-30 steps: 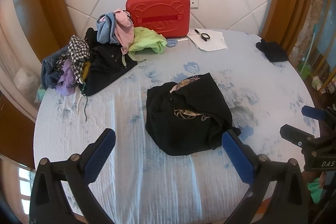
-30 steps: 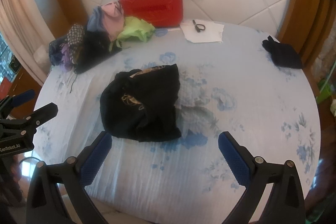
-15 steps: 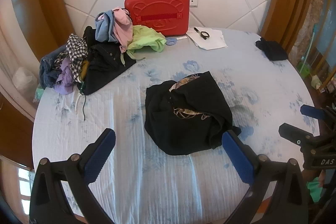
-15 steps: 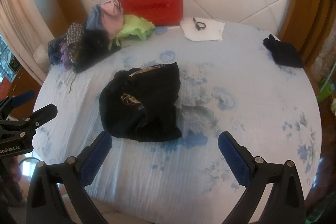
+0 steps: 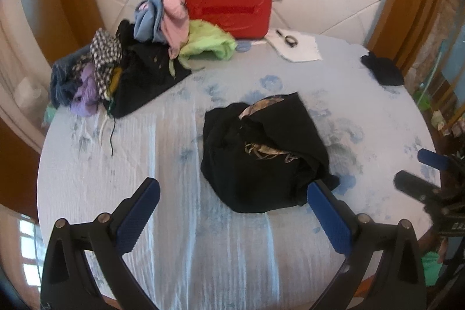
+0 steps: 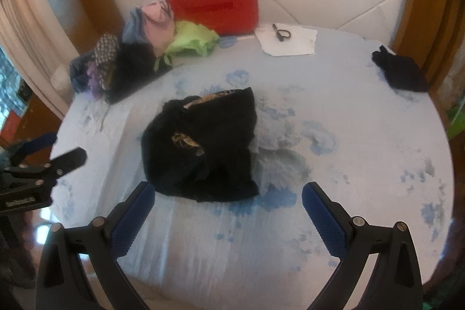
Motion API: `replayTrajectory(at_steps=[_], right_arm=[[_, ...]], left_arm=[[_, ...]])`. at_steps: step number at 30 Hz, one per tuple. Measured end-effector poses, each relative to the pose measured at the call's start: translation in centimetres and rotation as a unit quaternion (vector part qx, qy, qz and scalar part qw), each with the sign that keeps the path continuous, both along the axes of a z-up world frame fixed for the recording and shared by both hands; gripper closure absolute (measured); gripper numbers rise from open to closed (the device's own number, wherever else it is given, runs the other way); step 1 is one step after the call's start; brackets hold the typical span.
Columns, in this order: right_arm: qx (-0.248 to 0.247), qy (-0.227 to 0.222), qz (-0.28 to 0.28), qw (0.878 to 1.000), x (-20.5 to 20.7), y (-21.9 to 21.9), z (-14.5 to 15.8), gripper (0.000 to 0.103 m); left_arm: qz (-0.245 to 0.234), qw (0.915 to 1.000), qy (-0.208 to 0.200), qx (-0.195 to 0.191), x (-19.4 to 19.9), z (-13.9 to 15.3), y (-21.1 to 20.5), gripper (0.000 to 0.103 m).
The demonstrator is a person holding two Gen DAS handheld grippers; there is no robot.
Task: Fold clothes
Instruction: 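Grasp the black garment with both grippers and lift it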
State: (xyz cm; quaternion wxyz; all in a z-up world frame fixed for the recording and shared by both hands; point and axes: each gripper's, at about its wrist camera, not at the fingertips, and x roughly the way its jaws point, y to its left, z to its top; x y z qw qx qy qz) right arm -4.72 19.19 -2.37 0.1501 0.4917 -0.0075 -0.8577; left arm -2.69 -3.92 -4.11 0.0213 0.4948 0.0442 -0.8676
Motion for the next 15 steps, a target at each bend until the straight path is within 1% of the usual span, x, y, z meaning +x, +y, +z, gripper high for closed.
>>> replayTrajectory(at_steps=[4, 6, 8, 10, 13, 14, 15], right_arm=[[-0.04, -0.014, -0.004, 0.999, -1.5, 0.1, -2.0, 0.0], [-0.051, -0.049, 0.001, 0.997, -2.5, -0.3, -4.0, 0.0], [-0.042, -0.078, 0.003, 0.996, -3.3, -0.8, -5.9, 0.0], [-0.021, -0.09, -0.003, 0.996, -4.3, -1.4, -7.5, 0.0], [-0.008, -0.089, -0.017, 0.996, -5.5, -1.7, -8.8, 0.001], [-0.008, -0.09, -0.02, 0.996, -5.9, -1.6, -9.2, 0.002], [-0.01, -0.091, -0.023, 0.996, -6.4, -1.6, -9.6, 0.004]], left_arm=[[0.017, 0.9984, -0.05, 0.02, -1.4, -3.5, -1.3, 0.0], [0.018, 0.9965, -0.076, 0.03, -2.3, -5.8, -1.7, 0.0], [0.021, 0.9947, -0.096, 0.031, -3.1, -7.6, -2.0, 0.0], [0.019, 0.994, -0.103, 0.033, -4.0, -9.1, -2.1, 0.0], [0.003, 0.9952, -0.094, 0.029, -5.7, -10.7, -1.6, 0.001], [-0.003, 0.9955, -0.09, 0.027, -6.3, -11.2, -1.4, 0.007], [-0.009, 0.9959, -0.087, 0.025, -6.9, -11.7, -1.2, 0.008]])
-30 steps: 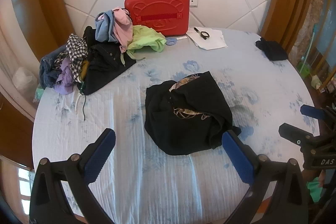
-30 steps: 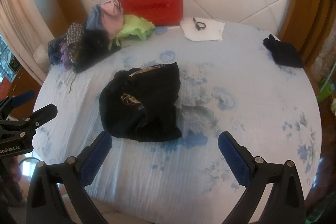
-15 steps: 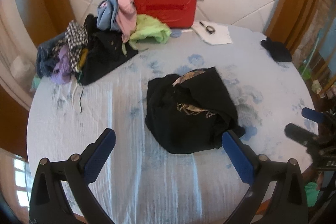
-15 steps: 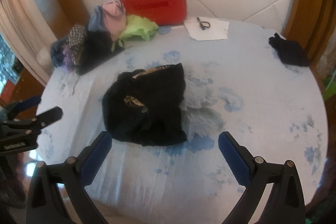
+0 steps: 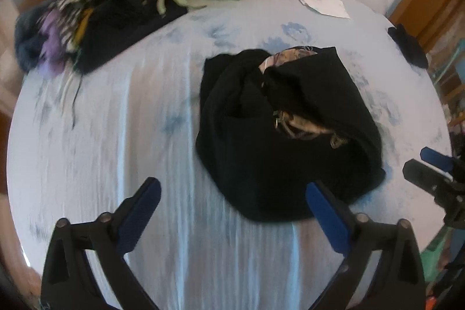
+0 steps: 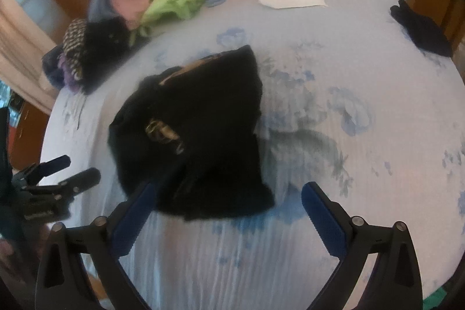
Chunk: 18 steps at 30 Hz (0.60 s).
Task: Fold clothes
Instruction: 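Grasp the black garment with both grippers and lift it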
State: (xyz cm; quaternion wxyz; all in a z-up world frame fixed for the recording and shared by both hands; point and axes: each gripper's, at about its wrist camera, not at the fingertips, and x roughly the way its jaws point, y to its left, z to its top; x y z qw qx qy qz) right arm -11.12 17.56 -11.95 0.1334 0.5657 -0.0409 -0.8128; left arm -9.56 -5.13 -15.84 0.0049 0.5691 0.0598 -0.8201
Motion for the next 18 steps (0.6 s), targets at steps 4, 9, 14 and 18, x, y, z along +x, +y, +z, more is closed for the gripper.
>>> replayTrajectory(at_steps=[4, 9, 14, 18], right_arm=[[0.004, -0.011, 0.002, 1.0, -1.7, -0.1, -1.7, 0.023], [0.008, -0.034, 0.013, 0.999, -2.5, -0.4, -3.8, 0.029], [0.011, -0.045, 0.028, 0.999, -3.1, -1.2, -5.7, 0.027], [0.018, -0.021, 0.041, 0.999, -3.5, -2.0, -6.1, 0.032]], left_arm=[[-0.015, 0.9997, -0.019, -0.009, -2.1, -3.4, 1.0, 0.022], [-0.001, 0.9986, -0.053, 0.0, -2.7, -6.6, 1.1, 0.029], [0.011, 0.9986, -0.049, -0.019, -2.5, -7.0, 1.6, 0.018], [0.003, 0.9979, -0.064, -0.008, -2.7, -6.0, 1.6, 0.064]])
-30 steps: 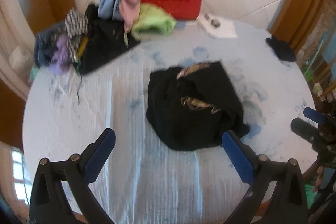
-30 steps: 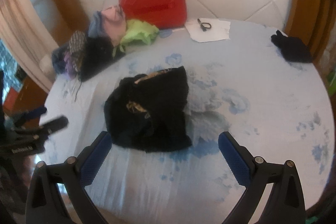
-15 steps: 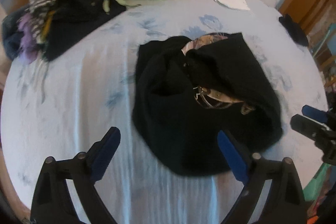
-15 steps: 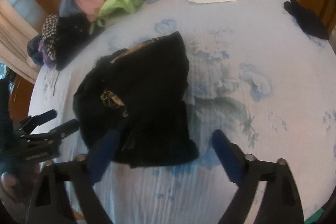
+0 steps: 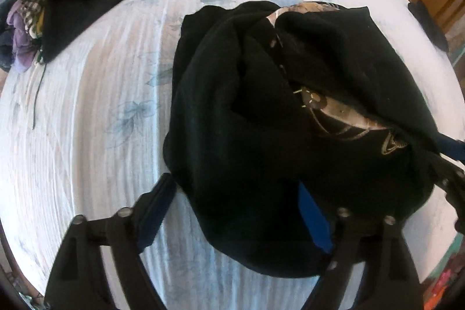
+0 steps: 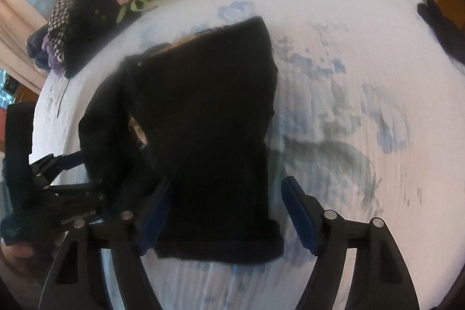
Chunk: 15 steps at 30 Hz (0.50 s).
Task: Fold clothes
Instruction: 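Grasp the black garment with both grippers and lift it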
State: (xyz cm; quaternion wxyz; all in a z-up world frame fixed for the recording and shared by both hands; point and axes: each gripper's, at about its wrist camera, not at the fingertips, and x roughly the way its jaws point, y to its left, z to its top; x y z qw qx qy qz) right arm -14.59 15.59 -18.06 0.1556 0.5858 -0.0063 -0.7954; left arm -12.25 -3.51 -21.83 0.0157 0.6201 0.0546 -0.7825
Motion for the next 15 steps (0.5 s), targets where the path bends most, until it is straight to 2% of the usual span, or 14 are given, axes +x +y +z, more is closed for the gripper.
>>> replayTrajectory(at_steps=[1, 2, 4, 7, 10, 12, 13, 14, 15], right_arm=[[-0.007, 0.002, 0.003, 1.0, -0.1, 0.0, 0.2, 0.057], [-0.015, 0.003, 0.007, 1.0, -0.2, 0.0, 0.3, 0.083], [-0.032, 0.014, 0.0, 0.999, -0.4, 0.9, 1.4, 0.088], [-0.045, 0.054, -0.028, 0.997, -0.3, 3.6, 4.0, 0.09], [-0.058, 0.101, -0.104, 0.988, -0.3, 9.8, 7.3, 0.09], [-0.073, 0.119, -0.153, 0.978, -0.2, 14.2, 8.6, 0.09], [-0.065, 0.132, -0.186, 0.971, 0.1, 16.7, 9.1, 0.092], [-0.034, 0.145, -0.211, 0.966, 0.3, 18.6, 9.5, 0.093], [-0.034, 0.142, -0.228, 0.963, 0.4, 20.5, 9.6, 0.093]], left_arm=[[-0.001, 1.0, -0.003, 0.006, 0.0, 0.5, 0.0, 0.081], [-0.001, 0.9999, 0.008, 0.007, 0.1, 1.7, 0.0, 0.09], [0.0, 0.9991, 0.042, 0.003, 0.4, 4.6, 0.1, 0.093], [0.002, 0.9957, 0.092, 0.005, 1.0, 9.5, -0.3, 0.093], [0.007, 0.9908, 0.128, 0.044, 1.2, 13.4, -1.8, 0.093], [0.015, 0.9833, 0.145, 0.11, 1.0, 14.9, -2.5, 0.092], [0.016, 0.9827, 0.149, 0.109, 0.6, 15.4, -2.4, 0.092], [0.016, 0.9838, 0.152, 0.094, 0.2, 16.0, -2.1, 0.092], [0.015, 0.9847, 0.155, 0.079, -0.3, 16.5, -1.8, 0.091]])
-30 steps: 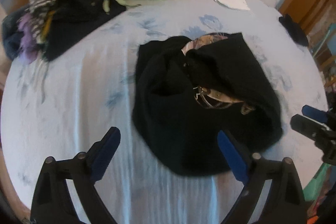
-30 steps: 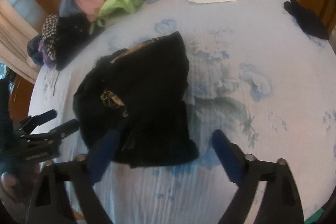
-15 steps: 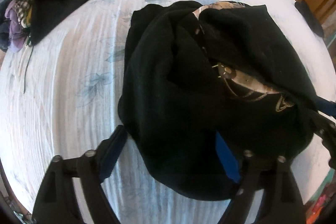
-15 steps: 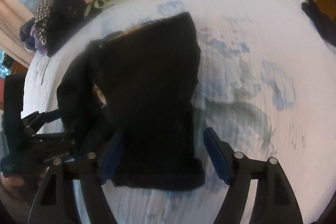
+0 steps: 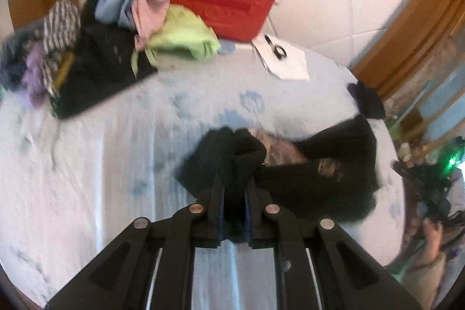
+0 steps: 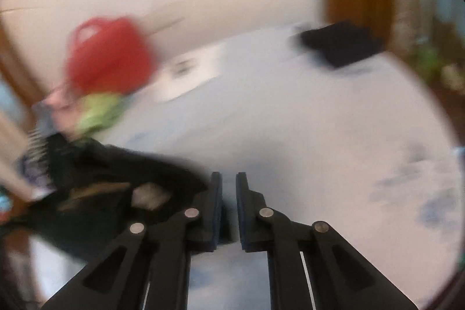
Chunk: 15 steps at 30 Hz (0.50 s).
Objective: Fold clothes
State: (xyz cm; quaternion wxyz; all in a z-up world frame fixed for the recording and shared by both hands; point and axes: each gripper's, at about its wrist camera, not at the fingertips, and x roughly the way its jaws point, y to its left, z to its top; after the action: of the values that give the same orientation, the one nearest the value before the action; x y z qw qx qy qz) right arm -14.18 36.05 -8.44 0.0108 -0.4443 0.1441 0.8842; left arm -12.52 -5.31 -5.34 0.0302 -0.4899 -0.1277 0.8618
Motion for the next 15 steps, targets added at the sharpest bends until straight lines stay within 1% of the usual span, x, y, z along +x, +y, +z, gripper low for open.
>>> replayTrajectory(at_steps=[1, 2, 3, 4, 5, 7, 9, 10, 11, 13, 15], right_arm=[[-0.006, -0.003, -0.016, 1.0, 0.1, 1.9, 0.1, 0.093], [-0.027, -0.005, -0.024, 0.999, 0.4, 3.3, -0.1, 0.093], [-0.024, -0.012, -0.022, 0.999, 0.6, 3.9, -0.2, 0.093], [-0.02, -0.02, -0.019, 0.999, 0.8, 4.4, -0.3, 0.089], [-0.023, -0.025, -0.012, 0.999, 1.2, 4.4, -0.5, 0.081], [-0.045, -0.043, 0.015, 0.998, 1.4, 3.8, -1.4, 0.074], [-0.062, -0.062, 0.042, 0.995, 1.5, 2.6, -2.5, 0.067], [-0.063, -0.073, 0.054, 0.994, 1.6, 1.7, -3.1, 0.06], [-0.065, -0.084, 0.065, 0.992, 1.7, 0.9, -3.7, 0.056], [-0.074, -0.096, 0.075, 0.99, 2.1, -0.2, -4.8, 0.055], [-0.084, -0.105, 0.076, 0.988, 2.5, -1.0, -5.6, 0.055]], left_arm=[[-0.004, 0.9999, -0.008, -0.012, -0.5, 0.0, 0.5, 0.09], [-0.01, 0.9995, -0.021, -0.022, -1.0, -0.1, 1.0, 0.09], [-0.016, 0.9992, -0.028, -0.023, -1.1, -0.4, 1.3, 0.09], [-0.021, 0.999, -0.033, -0.021, -1.1, -0.8, 1.5, 0.09], [-0.024, 0.9989, -0.036, -0.02, -1.0, -1.2, 1.7, 0.088], [-0.027, 0.9986, -0.041, -0.021, -0.9, -1.7, 2.1, 0.073], [-0.026, 0.9983, -0.041, -0.032, -0.7, -1.8, 2.1, 0.022], [-0.025, 0.9981, -0.04, -0.039, -0.6, -1.9, 2.1, 0.015], [-0.024, 0.9979, -0.039, -0.046, -0.5, -1.9, 2.0, 0.014], [-0.022, 0.9976, -0.041, -0.051, -0.3, -2.2, 1.6, 0.014], [-0.02, 0.9969, -0.047, -0.059, 0.3, -3.2, 1.7, 0.014]])
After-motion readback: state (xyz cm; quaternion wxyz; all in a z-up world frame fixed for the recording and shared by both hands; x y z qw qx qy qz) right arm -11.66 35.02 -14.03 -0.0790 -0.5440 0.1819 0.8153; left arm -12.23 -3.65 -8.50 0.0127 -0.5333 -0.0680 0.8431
